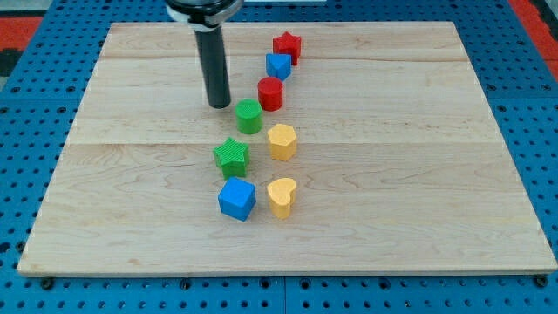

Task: Move green star towards blue cube

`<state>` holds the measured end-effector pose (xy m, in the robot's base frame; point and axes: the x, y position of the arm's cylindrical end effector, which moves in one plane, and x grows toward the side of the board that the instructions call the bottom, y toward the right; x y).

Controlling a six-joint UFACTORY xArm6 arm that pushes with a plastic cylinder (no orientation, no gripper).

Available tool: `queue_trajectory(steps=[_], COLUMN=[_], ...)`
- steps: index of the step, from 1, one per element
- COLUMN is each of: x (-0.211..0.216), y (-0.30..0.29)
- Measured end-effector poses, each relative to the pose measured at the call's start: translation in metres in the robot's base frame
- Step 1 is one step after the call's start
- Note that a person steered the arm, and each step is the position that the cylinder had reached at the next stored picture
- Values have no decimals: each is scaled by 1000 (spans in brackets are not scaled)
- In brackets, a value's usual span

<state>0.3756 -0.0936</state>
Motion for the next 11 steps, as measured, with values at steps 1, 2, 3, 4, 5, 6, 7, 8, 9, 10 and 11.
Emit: queue_trajectory(steps=[1, 2, 3, 4, 5, 6, 7, 8, 9, 10, 11], x=[20, 21, 21, 21, 21, 21, 30, 40, 55, 79, 83], y=[20, 49, 65, 30, 17, -15, -24, -24, -10, 21, 24])
